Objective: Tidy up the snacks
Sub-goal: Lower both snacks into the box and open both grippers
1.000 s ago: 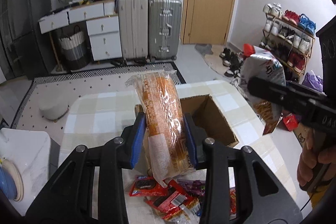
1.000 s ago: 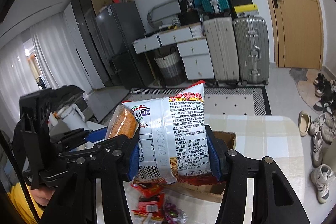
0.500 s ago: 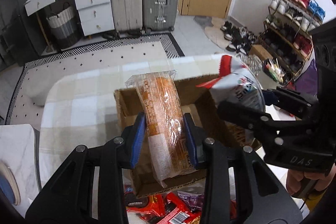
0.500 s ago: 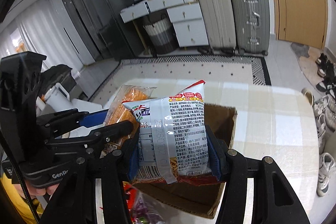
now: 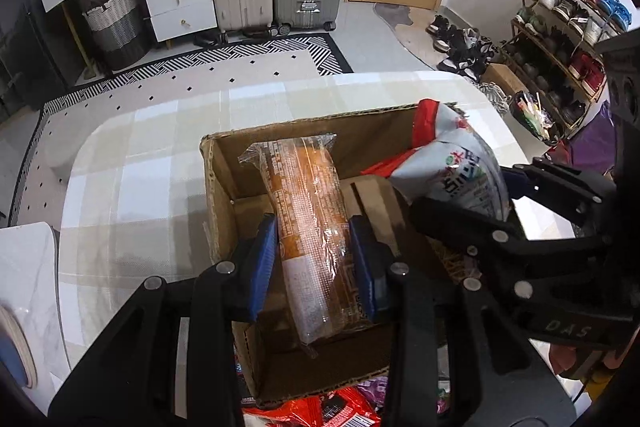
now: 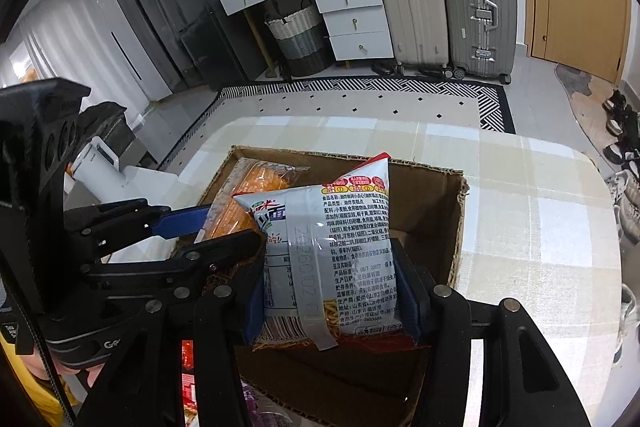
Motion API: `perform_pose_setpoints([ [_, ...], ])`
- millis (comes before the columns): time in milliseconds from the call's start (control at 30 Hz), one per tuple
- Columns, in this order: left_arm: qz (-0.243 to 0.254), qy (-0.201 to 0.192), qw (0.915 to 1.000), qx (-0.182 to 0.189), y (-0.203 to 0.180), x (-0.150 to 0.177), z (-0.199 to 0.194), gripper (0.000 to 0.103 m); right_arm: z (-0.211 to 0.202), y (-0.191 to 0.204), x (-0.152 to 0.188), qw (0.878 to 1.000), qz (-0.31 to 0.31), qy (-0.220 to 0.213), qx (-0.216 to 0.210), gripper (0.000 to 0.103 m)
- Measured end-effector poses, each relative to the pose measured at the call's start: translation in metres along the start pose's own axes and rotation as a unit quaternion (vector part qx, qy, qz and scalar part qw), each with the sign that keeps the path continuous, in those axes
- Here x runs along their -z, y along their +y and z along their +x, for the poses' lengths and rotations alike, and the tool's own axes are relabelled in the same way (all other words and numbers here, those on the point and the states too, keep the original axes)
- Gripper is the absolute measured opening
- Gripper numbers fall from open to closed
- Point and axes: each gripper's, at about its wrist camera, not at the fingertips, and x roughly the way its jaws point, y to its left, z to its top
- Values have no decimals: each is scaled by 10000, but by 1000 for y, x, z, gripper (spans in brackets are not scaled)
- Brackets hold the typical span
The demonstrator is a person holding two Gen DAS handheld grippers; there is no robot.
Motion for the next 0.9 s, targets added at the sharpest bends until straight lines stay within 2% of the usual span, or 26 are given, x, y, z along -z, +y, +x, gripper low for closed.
perform_pose_setpoints([
  [300,67,-21,10000,-41,7,12,11,33,5,3,4,9999,68,136,40,54],
  [500,16,-10,10000,-68,14,26,-1,33,2,3,6,9998,99,120,78,54],
  [700,76,-112,9998,-128,10,41,-36,33,-20,3,5,9998,147,-28,106,55],
  [900,125,-313,9993,-169,-1,55,-85,34,-73,12,9,9992,162,-356,24,55],
])
